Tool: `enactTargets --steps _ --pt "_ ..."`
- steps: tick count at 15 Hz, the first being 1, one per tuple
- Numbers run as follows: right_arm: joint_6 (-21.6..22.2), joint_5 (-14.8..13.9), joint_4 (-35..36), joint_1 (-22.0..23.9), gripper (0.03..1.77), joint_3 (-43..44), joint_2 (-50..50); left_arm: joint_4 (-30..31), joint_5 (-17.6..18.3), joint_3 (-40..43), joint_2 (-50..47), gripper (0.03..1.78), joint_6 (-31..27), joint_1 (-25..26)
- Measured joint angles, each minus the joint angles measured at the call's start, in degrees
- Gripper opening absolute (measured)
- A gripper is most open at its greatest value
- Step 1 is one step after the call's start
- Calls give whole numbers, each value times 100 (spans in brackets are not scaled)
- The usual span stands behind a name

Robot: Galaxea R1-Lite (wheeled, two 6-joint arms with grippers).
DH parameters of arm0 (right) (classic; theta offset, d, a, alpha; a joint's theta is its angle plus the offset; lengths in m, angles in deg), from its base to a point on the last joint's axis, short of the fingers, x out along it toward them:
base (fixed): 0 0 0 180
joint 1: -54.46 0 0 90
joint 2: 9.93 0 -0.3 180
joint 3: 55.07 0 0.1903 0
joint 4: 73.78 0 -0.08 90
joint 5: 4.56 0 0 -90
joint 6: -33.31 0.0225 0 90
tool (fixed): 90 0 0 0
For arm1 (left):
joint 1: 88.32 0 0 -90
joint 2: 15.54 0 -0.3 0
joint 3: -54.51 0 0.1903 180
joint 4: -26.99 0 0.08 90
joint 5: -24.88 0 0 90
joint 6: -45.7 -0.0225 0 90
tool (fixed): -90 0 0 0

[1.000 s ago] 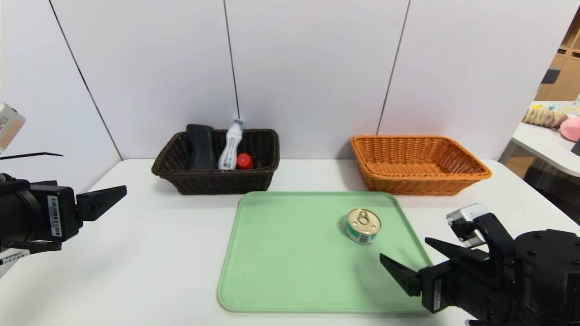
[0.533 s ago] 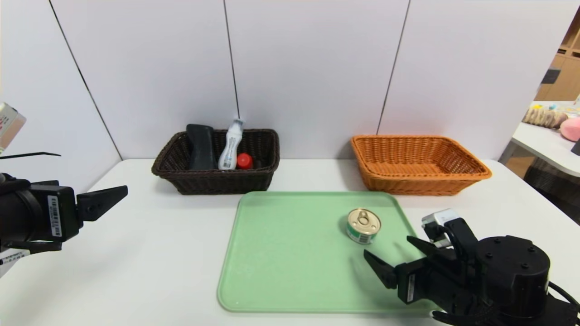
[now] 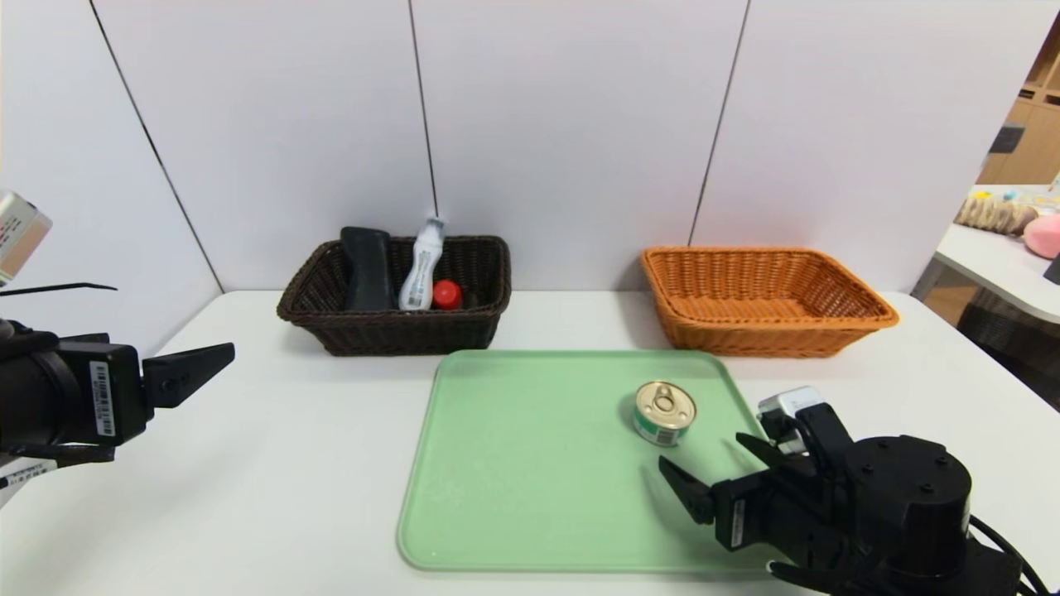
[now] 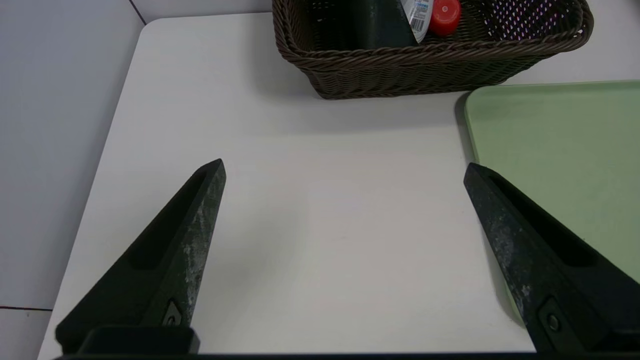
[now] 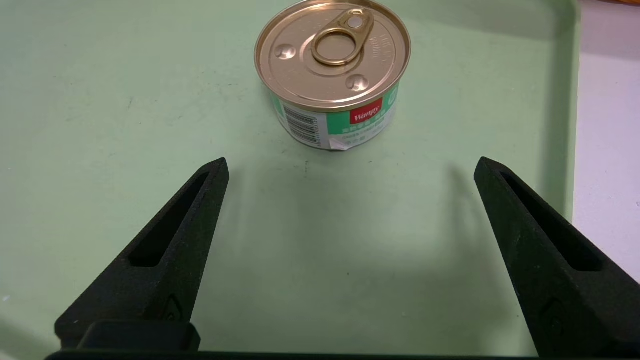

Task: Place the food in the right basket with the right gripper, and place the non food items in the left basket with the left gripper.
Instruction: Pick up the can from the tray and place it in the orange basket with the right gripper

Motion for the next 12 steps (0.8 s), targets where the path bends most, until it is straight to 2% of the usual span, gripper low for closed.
enactTargets --steps 3,7,12 --pt "9 2 140 61 169 30 121 -2 0 6 -15 169 -2 4" --pt "-34 2 873 74 169 -44 506 -9 5 26 -15 169 6 6" --pt "-37 -2 951 78 169 -20 857 -18 5 30 -48 169 4 15"
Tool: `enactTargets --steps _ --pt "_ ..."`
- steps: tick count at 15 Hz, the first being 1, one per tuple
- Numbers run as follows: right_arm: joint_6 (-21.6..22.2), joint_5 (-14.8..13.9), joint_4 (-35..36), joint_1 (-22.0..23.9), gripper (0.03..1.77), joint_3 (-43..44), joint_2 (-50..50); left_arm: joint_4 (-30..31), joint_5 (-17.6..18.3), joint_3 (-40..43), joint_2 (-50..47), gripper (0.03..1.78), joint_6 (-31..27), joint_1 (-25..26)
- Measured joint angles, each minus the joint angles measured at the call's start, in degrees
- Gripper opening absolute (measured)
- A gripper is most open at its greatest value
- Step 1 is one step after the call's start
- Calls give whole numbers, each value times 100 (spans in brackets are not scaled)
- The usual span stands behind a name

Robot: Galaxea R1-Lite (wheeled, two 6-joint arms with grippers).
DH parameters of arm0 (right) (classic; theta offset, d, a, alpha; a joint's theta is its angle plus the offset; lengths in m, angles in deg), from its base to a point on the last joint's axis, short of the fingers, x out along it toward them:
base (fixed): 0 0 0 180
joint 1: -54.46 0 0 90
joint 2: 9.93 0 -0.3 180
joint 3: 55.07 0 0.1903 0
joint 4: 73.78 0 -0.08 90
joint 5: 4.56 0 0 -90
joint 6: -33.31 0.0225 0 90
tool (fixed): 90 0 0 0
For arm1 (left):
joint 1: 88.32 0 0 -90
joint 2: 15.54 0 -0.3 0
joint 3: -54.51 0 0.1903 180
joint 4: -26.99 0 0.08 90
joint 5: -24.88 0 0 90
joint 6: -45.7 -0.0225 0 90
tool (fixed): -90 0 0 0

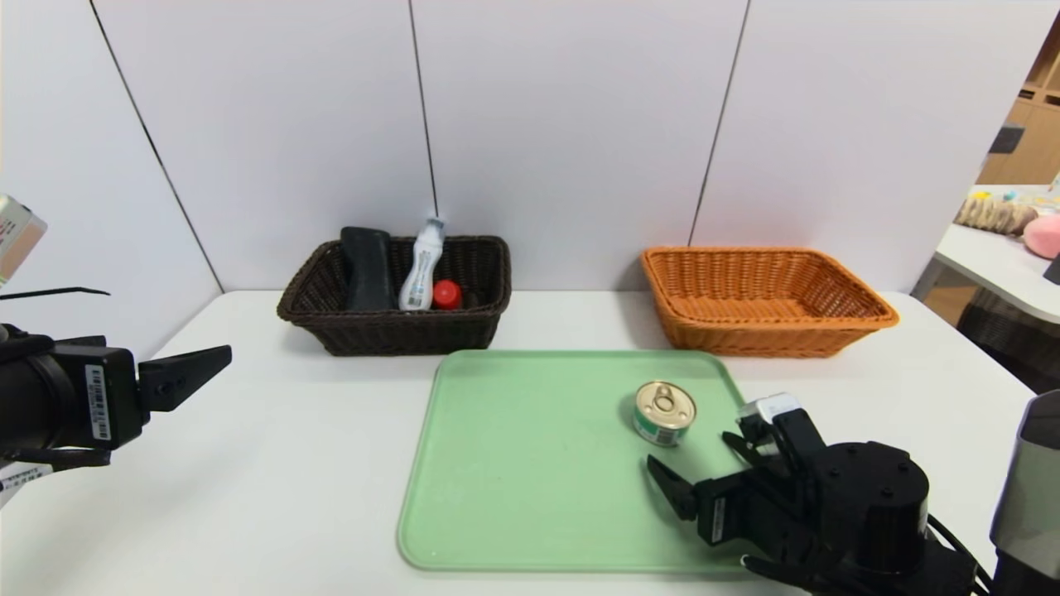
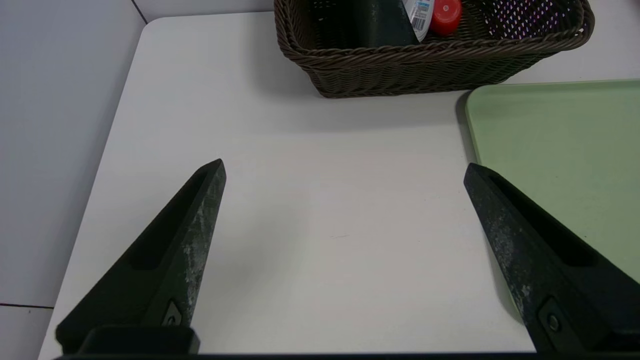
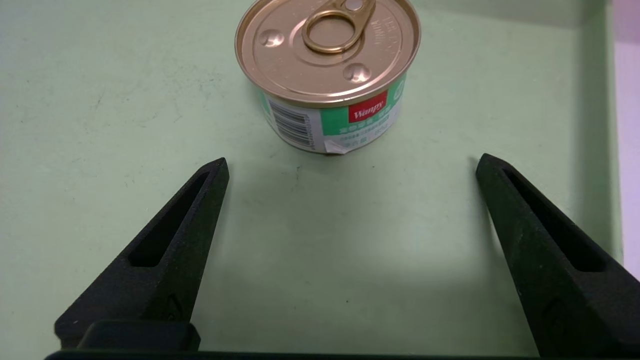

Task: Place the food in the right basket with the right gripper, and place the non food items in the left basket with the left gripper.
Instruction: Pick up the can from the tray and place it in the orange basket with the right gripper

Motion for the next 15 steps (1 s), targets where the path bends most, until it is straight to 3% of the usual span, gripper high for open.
enactTargets --steps 15 --pt "41 44 2 173 169 623 608 11 45 116 22 169 11 0"
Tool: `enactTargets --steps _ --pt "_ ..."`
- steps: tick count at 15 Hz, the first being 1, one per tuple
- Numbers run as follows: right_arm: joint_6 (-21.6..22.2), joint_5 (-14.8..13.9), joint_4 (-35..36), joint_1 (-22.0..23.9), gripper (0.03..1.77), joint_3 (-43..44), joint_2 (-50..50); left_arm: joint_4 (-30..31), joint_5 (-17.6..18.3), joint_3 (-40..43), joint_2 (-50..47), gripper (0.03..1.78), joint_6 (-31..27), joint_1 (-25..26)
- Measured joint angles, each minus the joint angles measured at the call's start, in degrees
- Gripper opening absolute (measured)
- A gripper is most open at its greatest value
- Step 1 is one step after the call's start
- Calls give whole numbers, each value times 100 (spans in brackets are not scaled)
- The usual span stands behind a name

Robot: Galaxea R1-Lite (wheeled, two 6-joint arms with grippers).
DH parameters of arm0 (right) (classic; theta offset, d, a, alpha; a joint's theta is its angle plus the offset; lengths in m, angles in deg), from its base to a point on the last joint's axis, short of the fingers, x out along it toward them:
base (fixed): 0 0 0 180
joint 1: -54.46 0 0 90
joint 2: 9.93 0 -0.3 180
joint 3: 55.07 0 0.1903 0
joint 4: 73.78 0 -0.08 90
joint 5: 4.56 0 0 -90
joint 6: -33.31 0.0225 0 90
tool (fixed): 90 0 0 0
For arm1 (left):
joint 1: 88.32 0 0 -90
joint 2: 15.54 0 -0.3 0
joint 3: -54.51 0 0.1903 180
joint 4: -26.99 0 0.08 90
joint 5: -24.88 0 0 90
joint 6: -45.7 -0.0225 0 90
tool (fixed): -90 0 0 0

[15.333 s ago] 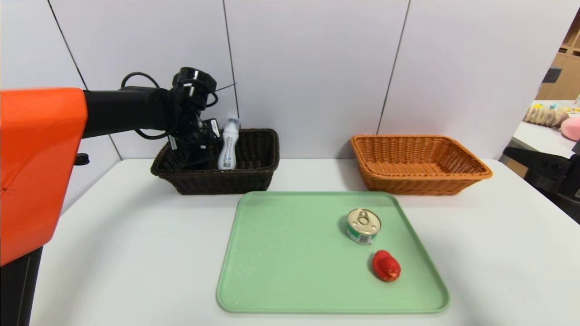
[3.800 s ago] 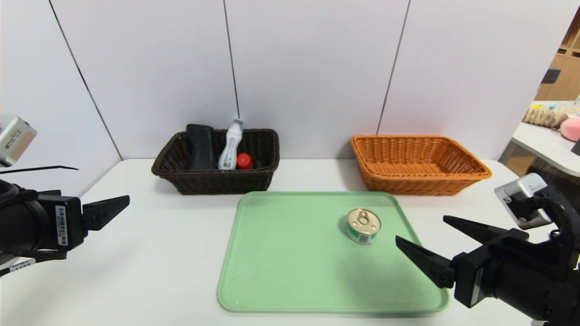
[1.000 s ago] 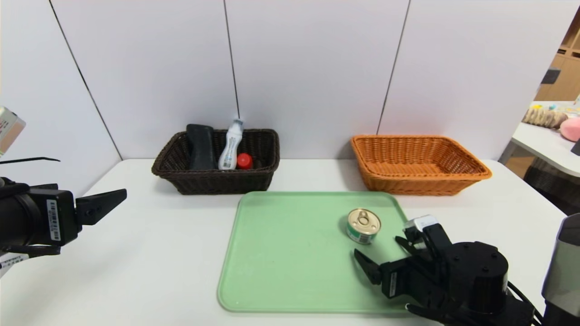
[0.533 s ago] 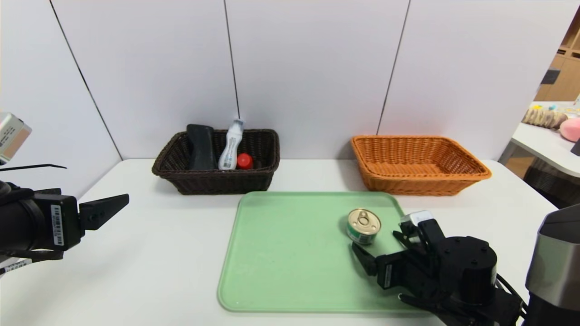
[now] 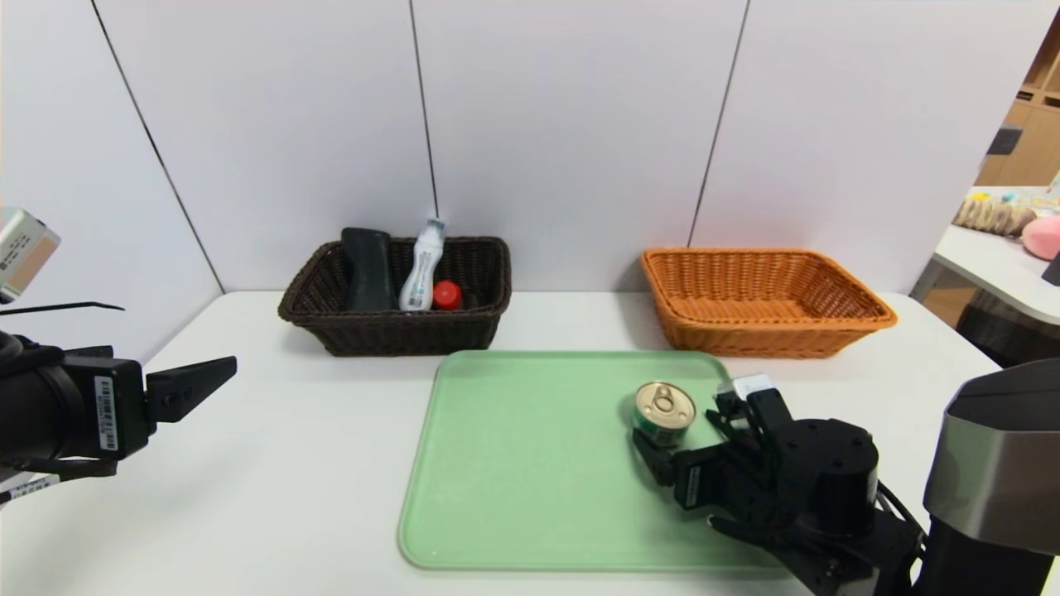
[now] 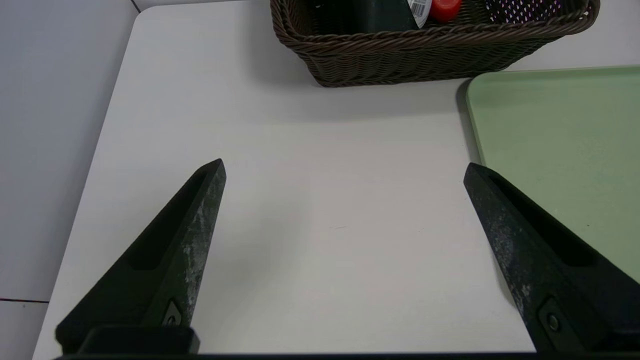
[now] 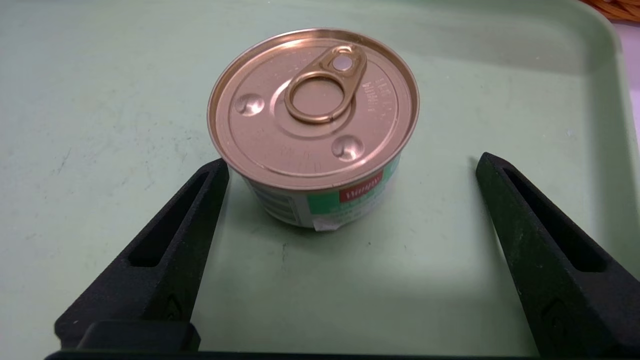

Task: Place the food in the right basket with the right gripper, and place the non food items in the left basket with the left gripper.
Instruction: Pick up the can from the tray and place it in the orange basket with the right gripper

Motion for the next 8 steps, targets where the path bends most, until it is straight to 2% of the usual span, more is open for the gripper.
enactTargets --steps 8 --pt "41 6 0 140 169 389 336 0 29 -11 9 169 -9 -4"
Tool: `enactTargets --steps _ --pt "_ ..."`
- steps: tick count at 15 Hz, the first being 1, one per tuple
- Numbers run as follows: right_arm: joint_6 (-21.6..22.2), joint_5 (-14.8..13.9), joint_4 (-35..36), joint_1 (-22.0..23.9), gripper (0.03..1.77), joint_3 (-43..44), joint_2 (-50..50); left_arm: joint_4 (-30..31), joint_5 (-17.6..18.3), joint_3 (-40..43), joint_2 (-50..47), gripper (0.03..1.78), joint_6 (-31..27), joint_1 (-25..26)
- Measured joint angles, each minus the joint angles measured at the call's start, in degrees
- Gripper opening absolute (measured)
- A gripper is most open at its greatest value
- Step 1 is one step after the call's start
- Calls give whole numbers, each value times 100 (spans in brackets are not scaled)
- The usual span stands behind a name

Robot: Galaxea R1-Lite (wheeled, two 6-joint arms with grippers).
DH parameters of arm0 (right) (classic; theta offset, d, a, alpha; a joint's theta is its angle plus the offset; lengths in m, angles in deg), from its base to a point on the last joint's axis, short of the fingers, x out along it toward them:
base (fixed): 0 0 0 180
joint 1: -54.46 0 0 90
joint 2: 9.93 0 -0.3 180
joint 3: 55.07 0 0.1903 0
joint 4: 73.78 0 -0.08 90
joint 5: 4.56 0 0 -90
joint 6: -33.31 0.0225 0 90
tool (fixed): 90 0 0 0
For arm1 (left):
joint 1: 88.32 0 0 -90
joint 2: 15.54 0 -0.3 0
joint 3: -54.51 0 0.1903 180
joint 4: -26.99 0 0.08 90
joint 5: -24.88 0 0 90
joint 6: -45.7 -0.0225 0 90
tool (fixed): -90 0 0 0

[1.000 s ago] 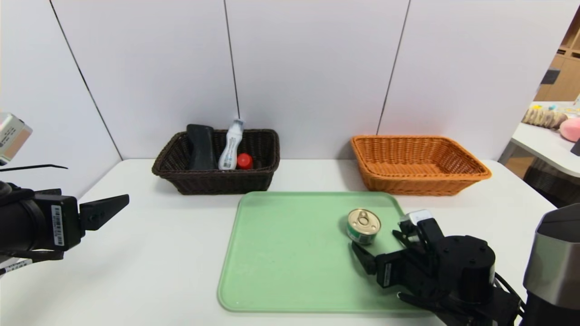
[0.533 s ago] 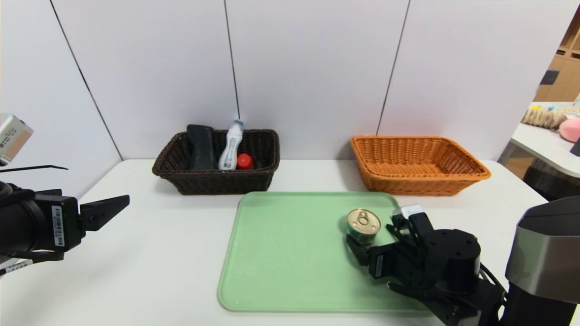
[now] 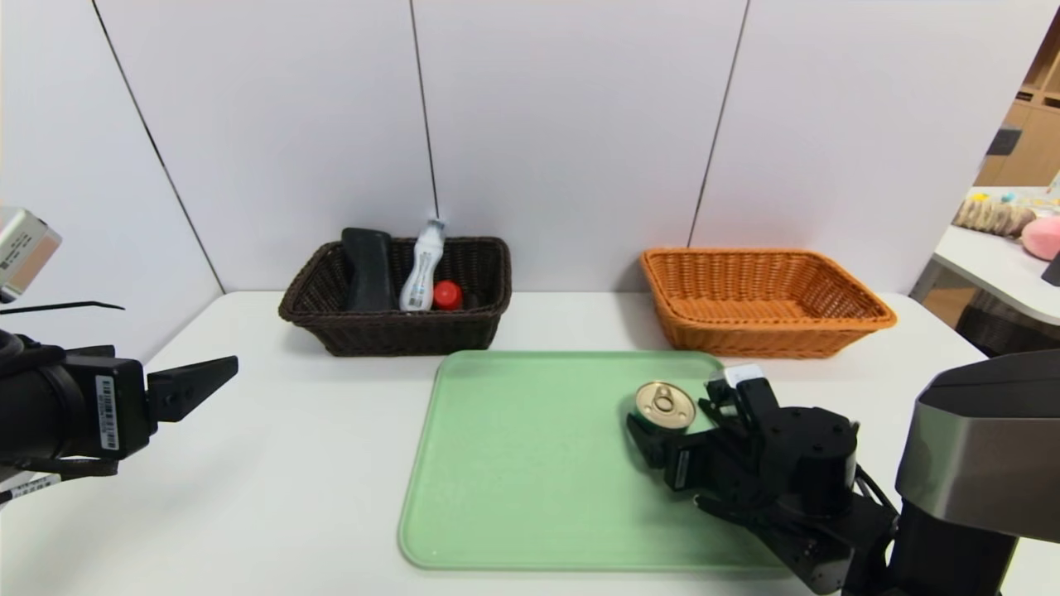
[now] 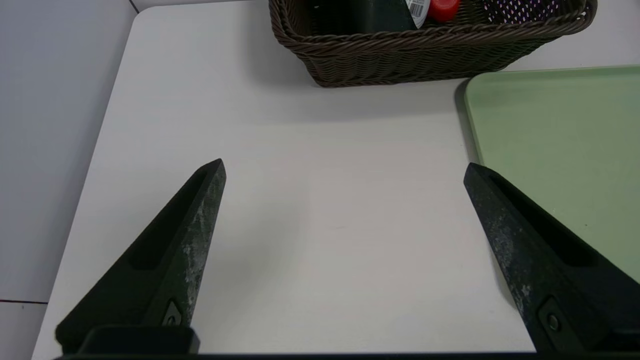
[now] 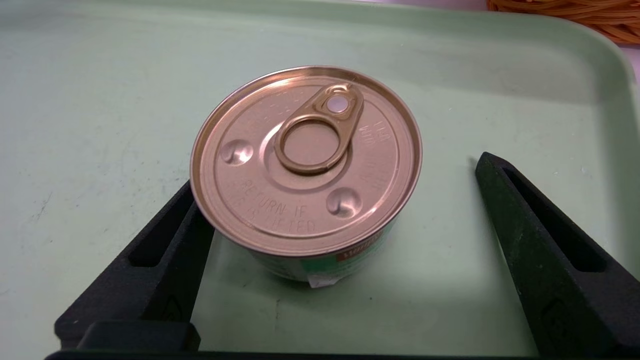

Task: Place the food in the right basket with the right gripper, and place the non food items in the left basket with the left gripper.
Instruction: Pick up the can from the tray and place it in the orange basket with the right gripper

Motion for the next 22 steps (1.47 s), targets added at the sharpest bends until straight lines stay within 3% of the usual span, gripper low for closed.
enactTargets --steps 15,16,19,22 --pt "-16 -11 27 74 169 362 444 0 32 0 37 169 9 0" --pt "-16 -11 27 76 161 373 461 -1 34 0 41 169 9 2" --pt "-18 -11 -2 78 113 446 499 -1 32 0 52 169 6 0" --pt "-18 -11 -2 78 102 463 519 -1 32 0 59 169 9 0"
